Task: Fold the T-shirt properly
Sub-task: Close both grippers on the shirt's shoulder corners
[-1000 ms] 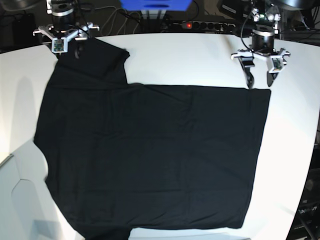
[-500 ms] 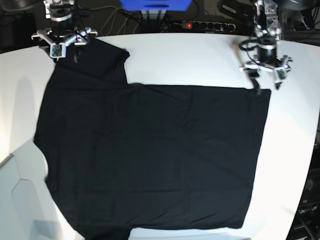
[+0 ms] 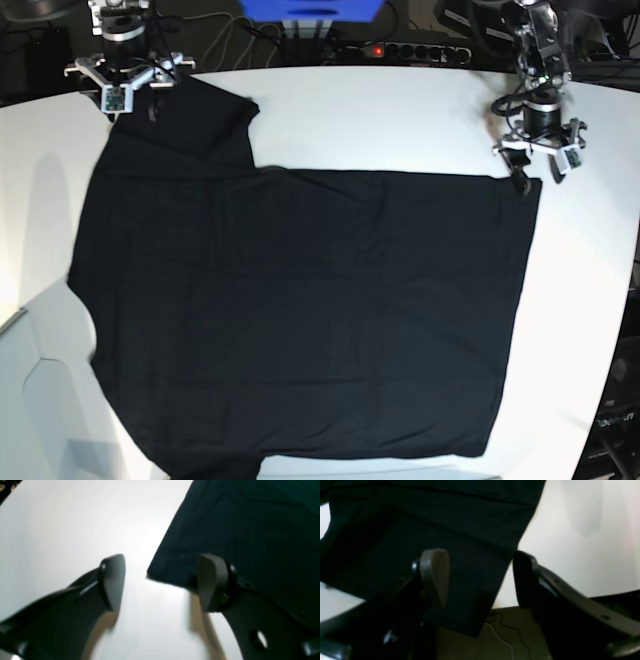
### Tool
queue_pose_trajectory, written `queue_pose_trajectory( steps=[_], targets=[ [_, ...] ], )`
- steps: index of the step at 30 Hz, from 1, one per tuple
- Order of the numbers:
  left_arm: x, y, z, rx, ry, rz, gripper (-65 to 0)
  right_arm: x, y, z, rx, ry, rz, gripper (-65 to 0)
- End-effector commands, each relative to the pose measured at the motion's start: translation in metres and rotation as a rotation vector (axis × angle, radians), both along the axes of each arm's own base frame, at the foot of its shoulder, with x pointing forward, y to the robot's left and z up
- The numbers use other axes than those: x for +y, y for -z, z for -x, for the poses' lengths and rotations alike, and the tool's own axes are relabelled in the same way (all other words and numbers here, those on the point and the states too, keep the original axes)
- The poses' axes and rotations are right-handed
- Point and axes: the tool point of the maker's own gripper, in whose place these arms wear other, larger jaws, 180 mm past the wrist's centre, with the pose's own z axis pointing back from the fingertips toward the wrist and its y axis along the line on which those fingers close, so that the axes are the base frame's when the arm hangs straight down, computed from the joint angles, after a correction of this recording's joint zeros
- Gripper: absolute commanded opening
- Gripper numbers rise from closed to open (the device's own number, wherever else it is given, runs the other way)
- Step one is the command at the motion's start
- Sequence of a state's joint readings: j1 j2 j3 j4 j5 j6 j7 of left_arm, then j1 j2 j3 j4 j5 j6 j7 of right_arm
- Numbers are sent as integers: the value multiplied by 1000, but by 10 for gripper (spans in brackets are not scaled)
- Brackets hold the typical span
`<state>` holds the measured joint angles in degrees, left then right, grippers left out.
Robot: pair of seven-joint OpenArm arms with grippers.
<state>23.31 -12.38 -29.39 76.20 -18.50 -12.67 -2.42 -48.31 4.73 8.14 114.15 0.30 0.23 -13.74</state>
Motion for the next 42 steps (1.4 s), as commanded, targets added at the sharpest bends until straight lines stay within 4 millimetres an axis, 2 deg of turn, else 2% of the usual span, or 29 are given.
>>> queue_pose_trajectory(
  steps=[1, 8, 22, 26, 28, 33, 37, 42],
  targets=[
    [8, -11, -4, -36, 1, -22, -218, -1, -8, -3, -30, -9, 8, -244],
    [12, 4, -7, -11, -18, -3, -218, -1, -8, -3, -30, -9, 8, -244],
    [11, 4, -10, -14, -15, -2, -226, -1, -8, -2, -28, -9, 8, -244],
    [10, 4, -10, -15, -14, -2, -336, -1, -8, -1, -27, -9, 8, -244],
    [10, 4, -10, -15, -14, -2, -368, -1, -8, -1, -27, -9, 8, -244],
    [10, 1, -15, -25, -13, 0, -376, -1, -7, -1, -25, -9, 8, -244],
    [6, 9, -18, 26, 19, 8, -423, -1, -7, 0, -24, -8, 9, -244],
    [3, 7, -24, 23, 27, 12, -432, -11, -9, 1, -24, 11, 29, -244]
  ],
)
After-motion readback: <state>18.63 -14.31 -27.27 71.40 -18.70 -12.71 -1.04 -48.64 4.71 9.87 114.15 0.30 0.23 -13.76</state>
